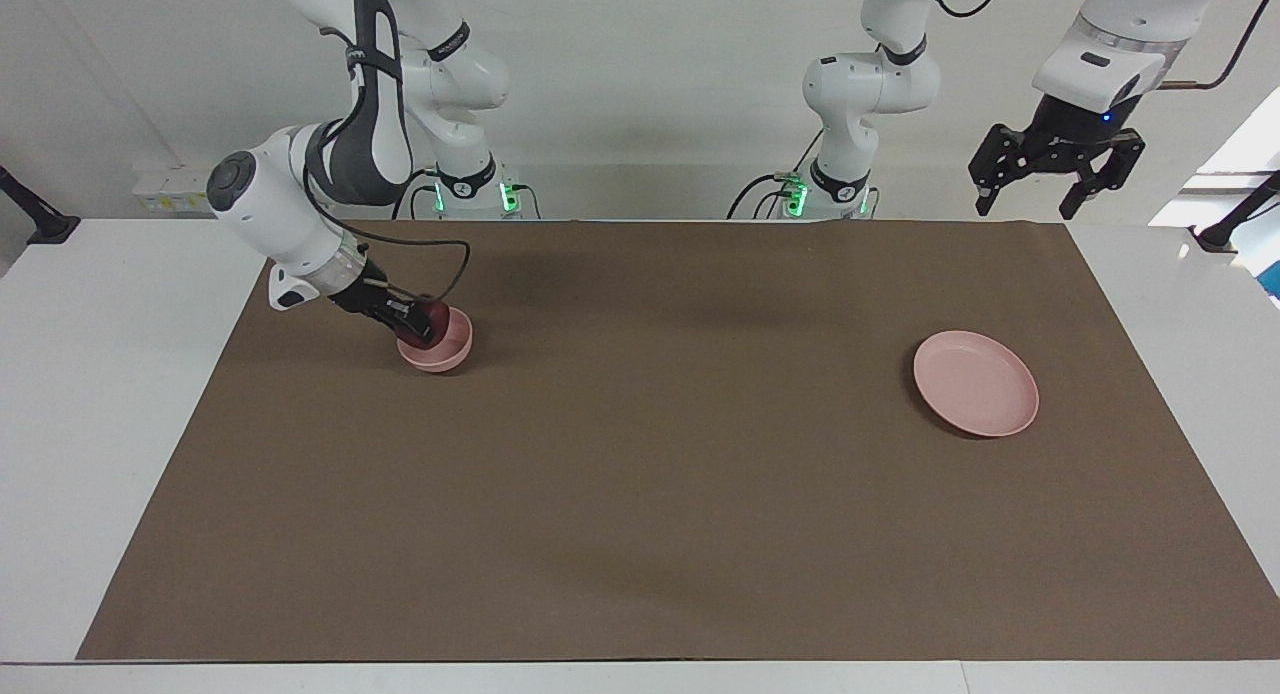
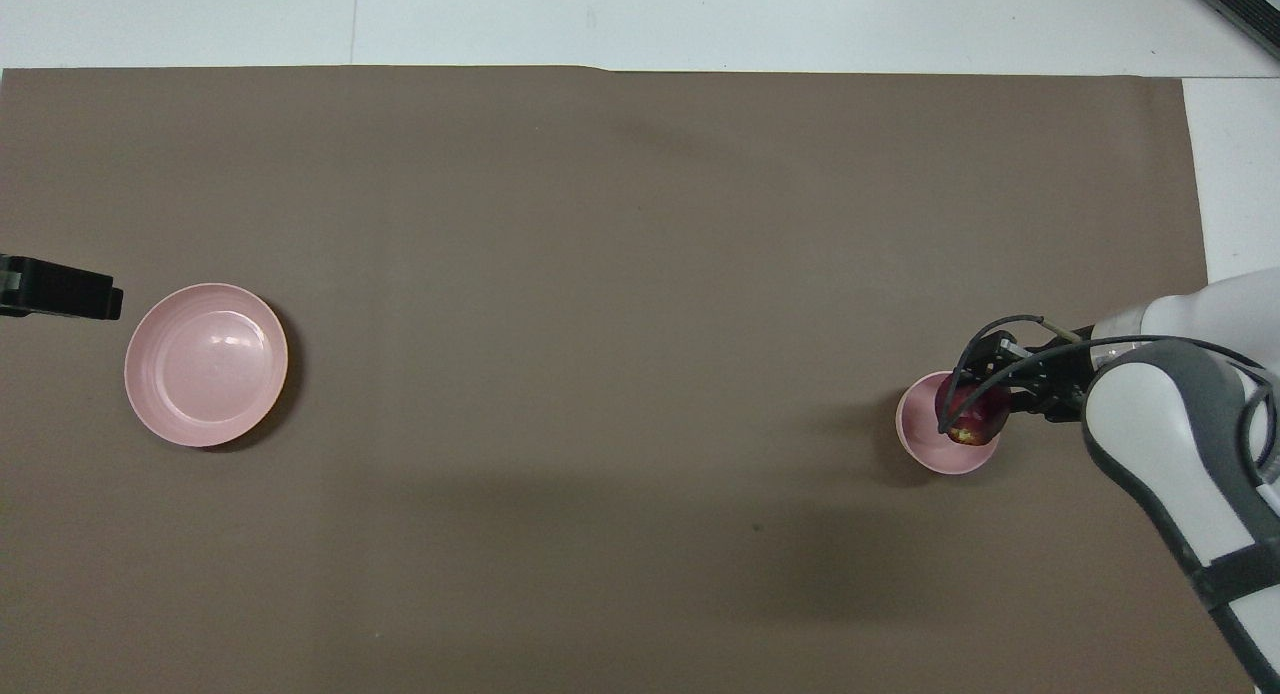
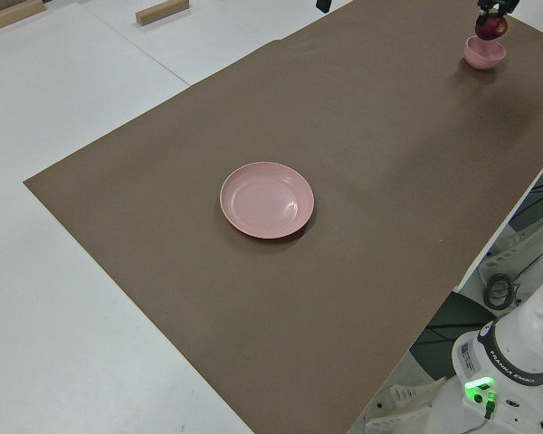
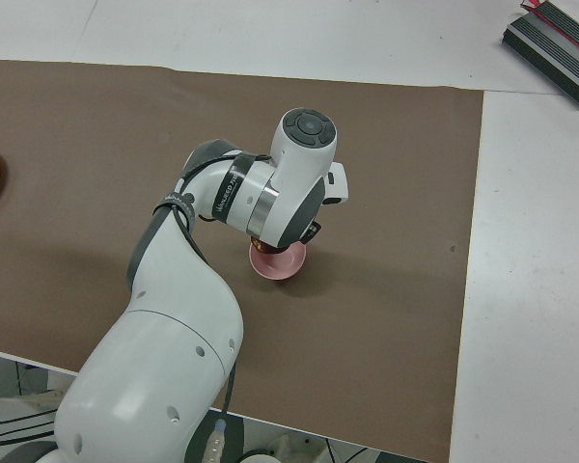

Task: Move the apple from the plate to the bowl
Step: 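Lower the apple into the pink bowl with the right gripper, then open the right gripper and lift it away from the bowl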

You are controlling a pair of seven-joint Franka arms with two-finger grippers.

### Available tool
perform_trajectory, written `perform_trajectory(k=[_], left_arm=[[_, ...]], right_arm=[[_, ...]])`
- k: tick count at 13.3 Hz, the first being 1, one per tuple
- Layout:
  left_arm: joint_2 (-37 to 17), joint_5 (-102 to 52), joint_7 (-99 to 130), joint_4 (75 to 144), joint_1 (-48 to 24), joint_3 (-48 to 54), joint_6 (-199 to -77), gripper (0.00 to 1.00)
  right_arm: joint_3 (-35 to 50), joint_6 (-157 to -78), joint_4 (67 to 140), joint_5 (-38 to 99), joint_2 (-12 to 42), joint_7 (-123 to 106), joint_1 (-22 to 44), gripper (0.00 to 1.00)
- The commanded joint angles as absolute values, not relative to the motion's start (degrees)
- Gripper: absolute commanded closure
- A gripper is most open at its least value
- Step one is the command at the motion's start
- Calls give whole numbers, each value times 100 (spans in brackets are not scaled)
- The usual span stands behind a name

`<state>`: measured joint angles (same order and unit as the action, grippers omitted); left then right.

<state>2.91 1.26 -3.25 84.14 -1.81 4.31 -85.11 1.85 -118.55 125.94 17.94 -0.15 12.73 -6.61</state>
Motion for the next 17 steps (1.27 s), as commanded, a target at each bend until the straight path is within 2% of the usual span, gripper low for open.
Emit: perform_trajectory(k=[1, 7, 8, 9, 13, 17], left_arm=[[281, -156, -396, 8411, 8, 483, -8402, 0], [325, -229, -712, 8446, 158, 519, -8385, 0], [334, -229, -703, 8446, 158, 519, -8376, 0], [334, -229, -703, 8446, 167, 527, -8376, 0], [334, -229, -677, 8446, 167, 536, -8394, 0], [334, -229, -677, 8446, 167, 536, -8394, 0]], right_arm=[[220, -12225, 12955, 1522, -255, 1221, -475, 100], [229, -12375, 13157, 633, -360, 1327, -360, 98], [229, -12453, 13209, 624, -386, 1318, -343, 65], [229, -12437, 13201, 624, -378, 1336, -299, 1], [228, -11999, 12605, 511, -343, 1249, -308, 0], [211, -11313, 11613, 168, -246, 661, -474, 0]])
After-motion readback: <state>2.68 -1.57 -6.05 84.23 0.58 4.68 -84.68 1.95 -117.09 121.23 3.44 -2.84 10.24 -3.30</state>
